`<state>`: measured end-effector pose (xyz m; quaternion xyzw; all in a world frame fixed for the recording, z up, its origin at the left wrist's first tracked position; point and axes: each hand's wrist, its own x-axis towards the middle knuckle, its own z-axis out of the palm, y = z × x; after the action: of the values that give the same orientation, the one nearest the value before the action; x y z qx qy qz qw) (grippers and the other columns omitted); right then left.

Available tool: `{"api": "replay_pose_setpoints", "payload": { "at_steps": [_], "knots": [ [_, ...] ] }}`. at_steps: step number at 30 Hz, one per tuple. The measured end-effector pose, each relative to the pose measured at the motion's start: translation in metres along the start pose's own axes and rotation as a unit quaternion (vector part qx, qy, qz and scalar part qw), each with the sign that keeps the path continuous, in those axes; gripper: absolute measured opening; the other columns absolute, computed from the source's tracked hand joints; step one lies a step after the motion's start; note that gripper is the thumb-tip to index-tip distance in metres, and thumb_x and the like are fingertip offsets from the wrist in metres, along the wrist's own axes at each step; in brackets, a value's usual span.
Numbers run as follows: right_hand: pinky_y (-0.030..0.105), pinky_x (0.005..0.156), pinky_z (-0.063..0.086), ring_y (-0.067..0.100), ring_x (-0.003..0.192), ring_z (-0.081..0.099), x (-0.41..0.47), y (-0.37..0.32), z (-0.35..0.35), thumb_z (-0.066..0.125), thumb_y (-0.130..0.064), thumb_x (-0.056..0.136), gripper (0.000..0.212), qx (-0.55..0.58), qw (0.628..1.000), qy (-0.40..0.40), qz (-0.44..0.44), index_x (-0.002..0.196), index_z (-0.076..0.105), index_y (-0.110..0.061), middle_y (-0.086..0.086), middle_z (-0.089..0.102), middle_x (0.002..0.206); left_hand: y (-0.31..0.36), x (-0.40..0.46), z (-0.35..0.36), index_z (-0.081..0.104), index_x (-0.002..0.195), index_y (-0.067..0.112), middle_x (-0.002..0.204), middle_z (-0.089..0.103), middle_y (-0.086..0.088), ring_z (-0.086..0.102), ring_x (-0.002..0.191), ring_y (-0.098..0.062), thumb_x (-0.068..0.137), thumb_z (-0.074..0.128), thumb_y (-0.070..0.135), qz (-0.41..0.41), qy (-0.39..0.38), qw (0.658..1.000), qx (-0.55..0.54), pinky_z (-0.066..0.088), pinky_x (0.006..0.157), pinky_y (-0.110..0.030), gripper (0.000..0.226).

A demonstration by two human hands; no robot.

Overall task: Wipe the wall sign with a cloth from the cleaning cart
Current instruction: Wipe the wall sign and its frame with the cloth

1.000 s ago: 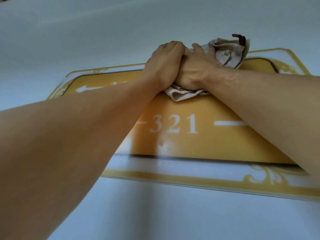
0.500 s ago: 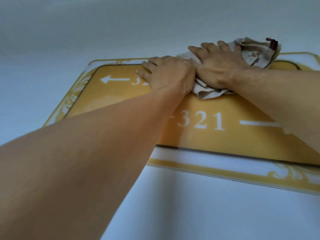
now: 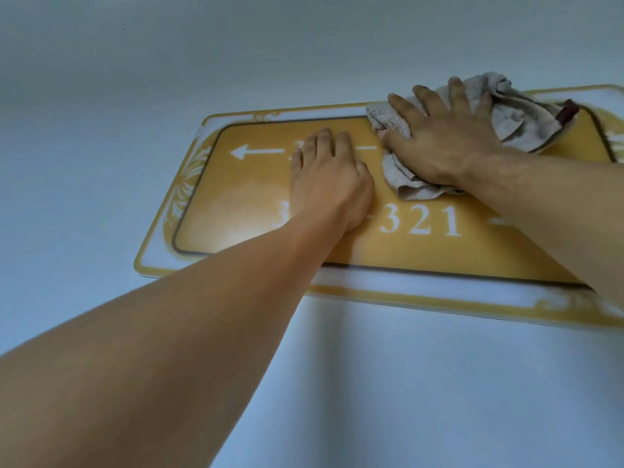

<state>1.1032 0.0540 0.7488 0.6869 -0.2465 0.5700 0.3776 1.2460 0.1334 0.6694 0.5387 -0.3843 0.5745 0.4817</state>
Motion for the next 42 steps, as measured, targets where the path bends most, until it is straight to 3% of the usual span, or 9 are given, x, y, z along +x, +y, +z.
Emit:
{"api": "replay_pose_setpoints", "payload": {
  "at_steps": [7, 16, 23, 30, 35, 40, 42],
  "knots": [
    [0.069, 0.117, -0.007, 0.038, 0.154, -0.011, -0.066, -0.033, 0.004, 0.008, -0.076, 0.088, 0.079, -0.016, 1.0, -0.008, 0.002, 0.159, 0.005, -0.043, -0.004, 0.003, 0.171, -0.03, -0.049, -0.008, 0.008, 0.158, 0.031, 0.167, 0.0, 0.003, -0.004, 0.153, -0.018, 0.1, 0.013, 0.045, 0.024, -0.063, 0.998, 0.018, -0.002, 0.123, -0.045, 0.06],
    [0.071, 0.116, -0.004, 0.039, 0.153, -0.014, -0.147, -0.067, 0.007, 0.006, -0.075, 0.092, 0.076, -0.02, 1.0, -0.016, -0.009, 0.16, 0.001, -0.04, -0.002, 0.0, 0.171, -0.066, -0.114, -0.028, -0.004, 0.155, 0.042, 0.166, -0.013, 0.007, -0.015, 0.151, -0.017, 0.102, 0.007, 0.048, 0.045, -0.125, 0.991, 0.027, -0.009, 0.122, -0.044, 0.055],
    [0.07, 0.116, -0.008, 0.04, 0.152, -0.019, -0.169, -0.081, 0.007, 0.011, -0.071, 0.096, 0.072, -0.026, 0.999, -0.041, -0.016, 0.159, -0.004, -0.042, -0.003, -0.006, 0.171, -0.073, -0.116, -0.031, -0.007, 0.155, 0.042, 0.166, -0.015, 0.006, -0.016, 0.151, -0.018, 0.102, 0.007, 0.049, 0.066, -0.136, 0.988, 0.031, -0.007, 0.122, -0.045, 0.055],
    [0.071, 0.115, -0.011, 0.038, 0.15, -0.026, -0.16, -0.083, 0.007, 0.004, -0.074, 0.092, 0.073, -0.036, 0.998, -0.056, -0.008, 0.157, -0.011, -0.044, -0.006, -0.013, 0.17, -0.109, -0.11, -0.054, -0.01, 0.152, 0.047, 0.164, -0.015, 0.015, -0.016, 0.15, -0.008, 0.102, 0.005, 0.05, 0.154, -0.168, 0.973, 0.038, -0.005, 0.122, -0.041, 0.053],
    [0.07, 0.114, -0.014, 0.039, 0.15, -0.027, -0.151, -0.081, 0.006, 0.003, -0.076, 0.092, 0.071, -0.036, 0.997, -0.067, -0.016, 0.156, -0.012, -0.048, -0.007, -0.017, 0.169, -0.117, -0.104, -0.057, -0.004, 0.154, 0.045, 0.166, -0.007, 0.013, -0.009, 0.151, -0.009, 0.102, 0.005, 0.05, 0.183, -0.159, 0.968, 0.06, 0.001, 0.123, -0.043, 0.053],
    [0.069, 0.114, -0.015, 0.037, 0.151, -0.025, -0.117, -0.084, 0.009, 0.002, -0.077, 0.09, 0.071, -0.031, 0.998, -0.05, -0.004, 0.155, -0.007, -0.051, -0.009, -0.015, 0.169, -0.117, -0.085, -0.06, 0.022, 0.154, 0.039, 0.159, 0.028, -0.007, 0.029, 0.141, -0.029, 0.1, 0.015, 0.047, 0.212, -0.1, 0.965, 0.115, 0.021, 0.116, -0.047, 0.055],
    [0.069, 0.115, -0.014, 0.037, 0.151, -0.022, -0.094, -0.09, 0.012, 0.002, -0.077, 0.09, 0.072, -0.033, 0.999, -0.039, 0.014, 0.156, -0.004, -0.05, -0.009, -0.012, 0.17, -0.119, -0.063, -0.06, 0.027, 0.151, 0.037, 0.148, 0.034, -0.012, 0.034, 0.133, -0.032, 0.099, 0.021, 0.045, 0.176, -0.079, 0.976, 0.104, 0.025, 0.112, -0.045, 0.054]
  ]
}}
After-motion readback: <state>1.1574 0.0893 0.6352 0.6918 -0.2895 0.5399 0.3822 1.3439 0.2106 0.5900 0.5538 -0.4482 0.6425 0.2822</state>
